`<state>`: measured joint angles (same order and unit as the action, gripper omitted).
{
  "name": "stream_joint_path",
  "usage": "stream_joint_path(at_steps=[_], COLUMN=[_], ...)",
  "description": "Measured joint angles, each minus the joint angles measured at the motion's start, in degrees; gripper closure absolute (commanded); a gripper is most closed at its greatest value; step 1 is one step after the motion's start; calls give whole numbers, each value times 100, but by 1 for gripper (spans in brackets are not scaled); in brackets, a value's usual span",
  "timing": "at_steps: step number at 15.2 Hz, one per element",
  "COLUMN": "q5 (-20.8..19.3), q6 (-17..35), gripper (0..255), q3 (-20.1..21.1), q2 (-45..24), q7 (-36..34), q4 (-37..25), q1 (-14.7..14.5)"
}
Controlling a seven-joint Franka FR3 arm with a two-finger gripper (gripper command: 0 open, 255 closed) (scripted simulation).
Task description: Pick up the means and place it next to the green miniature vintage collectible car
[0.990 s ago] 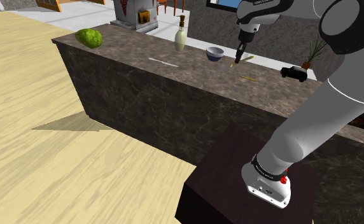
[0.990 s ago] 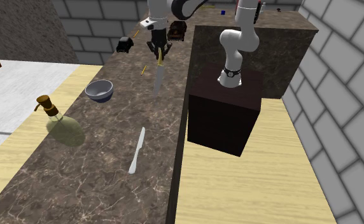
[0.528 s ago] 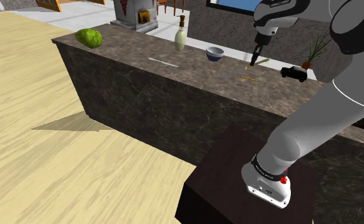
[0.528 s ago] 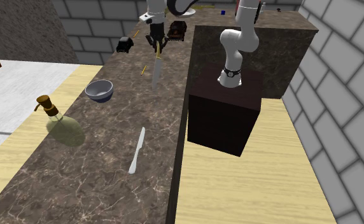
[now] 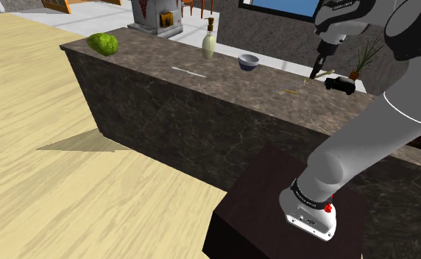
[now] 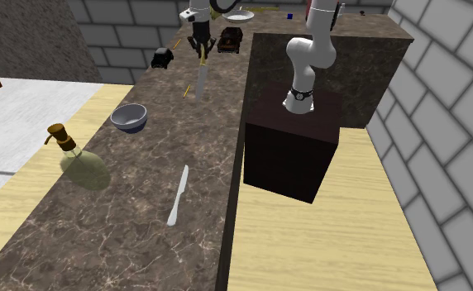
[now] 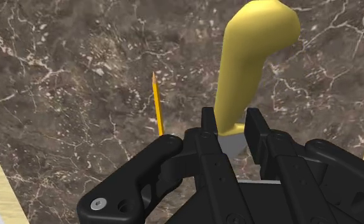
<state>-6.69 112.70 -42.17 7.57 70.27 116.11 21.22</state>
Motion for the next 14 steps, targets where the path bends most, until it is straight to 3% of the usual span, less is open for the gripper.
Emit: stream_joint_path(at_steps=[6,14], q5=[236,1208], q6=[31,-143], gripper=[255,255], q3=[-559,-1196], q2=[-316,-1399], q7=[991,2642], q4=[-252,-1107], q1=[334,1037])
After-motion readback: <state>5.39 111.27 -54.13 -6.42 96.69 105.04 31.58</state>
